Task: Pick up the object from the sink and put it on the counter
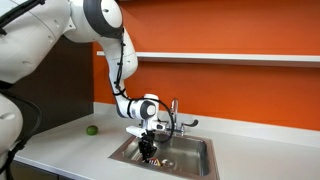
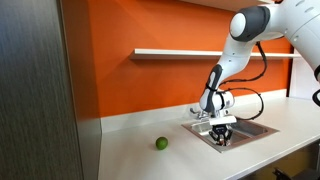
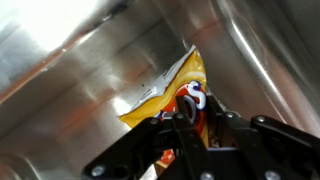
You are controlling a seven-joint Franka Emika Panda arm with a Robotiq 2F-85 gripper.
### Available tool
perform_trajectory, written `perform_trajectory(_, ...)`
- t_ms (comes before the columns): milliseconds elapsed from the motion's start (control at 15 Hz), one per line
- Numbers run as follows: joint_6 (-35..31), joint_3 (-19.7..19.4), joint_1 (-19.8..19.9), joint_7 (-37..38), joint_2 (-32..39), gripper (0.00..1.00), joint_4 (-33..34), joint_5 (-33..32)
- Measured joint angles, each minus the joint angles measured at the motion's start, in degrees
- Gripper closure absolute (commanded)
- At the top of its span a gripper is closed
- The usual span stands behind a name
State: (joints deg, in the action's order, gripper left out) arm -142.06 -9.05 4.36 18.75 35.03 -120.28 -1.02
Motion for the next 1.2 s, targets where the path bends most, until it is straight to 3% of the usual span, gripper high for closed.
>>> perform_trajectory(733, 0.00, 0.01, -0.23, -0.04, 0.10, 1.00, 0.16, 0.98)
perform_trajectory(1200, 0.24, -1.80, -4.10, 0.97, -4.51, 1.00, 0.37, 0.27)
